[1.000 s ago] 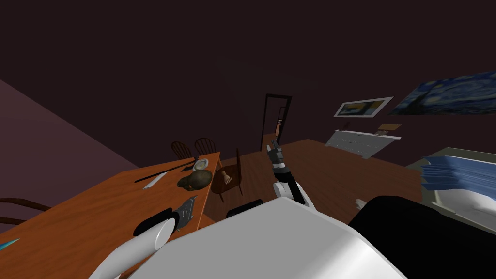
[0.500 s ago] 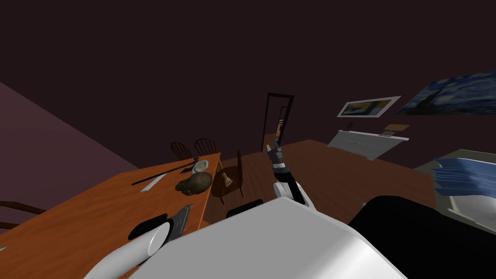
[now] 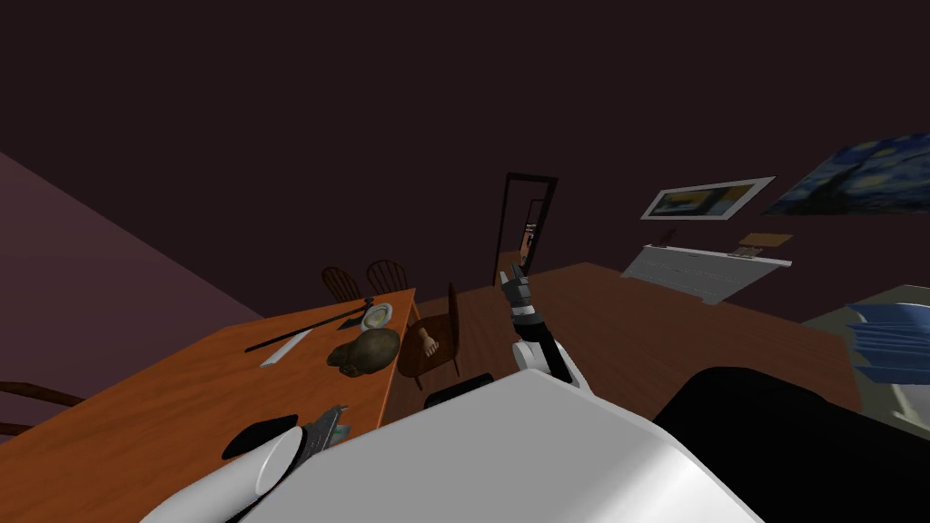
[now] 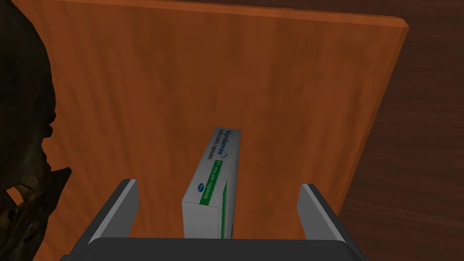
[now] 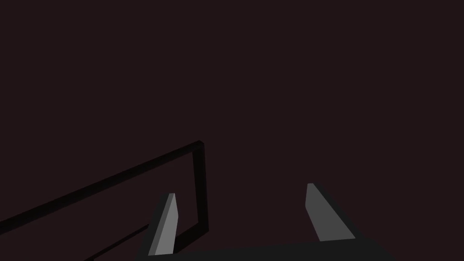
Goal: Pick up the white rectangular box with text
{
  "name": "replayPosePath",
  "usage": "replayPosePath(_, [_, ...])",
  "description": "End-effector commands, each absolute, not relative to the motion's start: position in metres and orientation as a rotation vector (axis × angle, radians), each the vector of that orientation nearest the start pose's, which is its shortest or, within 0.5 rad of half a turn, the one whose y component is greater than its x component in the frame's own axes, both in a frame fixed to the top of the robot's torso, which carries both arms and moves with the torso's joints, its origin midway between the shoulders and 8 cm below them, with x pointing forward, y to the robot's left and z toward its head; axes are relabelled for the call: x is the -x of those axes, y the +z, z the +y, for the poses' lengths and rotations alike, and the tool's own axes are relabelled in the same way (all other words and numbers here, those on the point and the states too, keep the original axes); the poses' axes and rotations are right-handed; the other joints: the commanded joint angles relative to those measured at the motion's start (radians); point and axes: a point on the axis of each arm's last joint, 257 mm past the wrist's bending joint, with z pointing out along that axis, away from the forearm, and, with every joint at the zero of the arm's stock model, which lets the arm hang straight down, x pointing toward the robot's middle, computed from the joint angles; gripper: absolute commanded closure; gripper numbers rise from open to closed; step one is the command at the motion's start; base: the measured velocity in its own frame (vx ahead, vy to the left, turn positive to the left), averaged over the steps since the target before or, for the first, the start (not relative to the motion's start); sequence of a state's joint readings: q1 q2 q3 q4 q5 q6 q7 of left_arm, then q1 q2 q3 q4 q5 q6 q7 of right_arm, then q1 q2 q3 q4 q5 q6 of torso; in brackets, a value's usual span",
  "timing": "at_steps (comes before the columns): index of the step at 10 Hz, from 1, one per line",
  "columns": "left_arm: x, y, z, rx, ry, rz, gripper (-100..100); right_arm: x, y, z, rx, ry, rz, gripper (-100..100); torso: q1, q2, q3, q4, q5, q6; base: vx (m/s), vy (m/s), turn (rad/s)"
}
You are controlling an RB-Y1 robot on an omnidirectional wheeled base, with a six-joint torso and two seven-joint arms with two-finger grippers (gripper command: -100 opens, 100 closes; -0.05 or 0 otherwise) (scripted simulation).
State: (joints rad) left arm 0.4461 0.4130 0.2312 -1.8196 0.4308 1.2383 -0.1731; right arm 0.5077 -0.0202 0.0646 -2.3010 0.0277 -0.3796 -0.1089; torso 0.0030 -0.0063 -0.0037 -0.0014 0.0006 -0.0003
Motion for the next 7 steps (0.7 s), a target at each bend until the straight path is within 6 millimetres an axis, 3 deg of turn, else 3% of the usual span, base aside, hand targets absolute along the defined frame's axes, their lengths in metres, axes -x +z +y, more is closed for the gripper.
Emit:
replayPosePath(1, [-0.187, -0.460, 0.454, 2.147, -0.033, 2.011, -100, -0.362, 0.006, -0.256, -0.768, 1.419, 0.691, 0, 0.000, 0.000, 0.000, 0.000, 0.000, 0.000, 0.138, 0.052, 0.039])
replayPosePath(4, [-0.158, -0.462, 0.473, 2.183, 0.081, 2.051, -100, -0.362, 0.006, -0.256, -0.768, 1.419, 0.691, 0, 0.001, -0.002, -0.001, -0.001, 0.000, 0.000, 0.127, 0.050, 0.029])
replayPosePath(5, [-0.165, -0.462, 0.468, 2.173, 0.052, 2.040, -100, -0.362, 0.007, -0.256, -0.768, 1.419, 0.691, 0, 0.001, -0.001, 0.000, 0.000, 0.000, 0.000, 0.044, 0.024, 0.004])
replayPosePath(6, [-0.164, -0.462, 0.469, 2.176, 0.059, 2.043, 0, -0.362, 0.007, -0.256, -0.768, 1.419, 0.691, 0, -0.001, 0.003, 0.001, 0.000, 0.000, 0.000, 0.009, 0.005, -0.002])
replayPosePath(7, [-0.164, -0.469, 0.468, 2.179, 0.057, 2.038, -100, -0.362, 0.007, -0.256, -0.768, 1.420, 0.690, 0, -0.002, 0.005, 0.003, 0.001, 0.000, 0.000, 0.001, 0.010, -0.019])
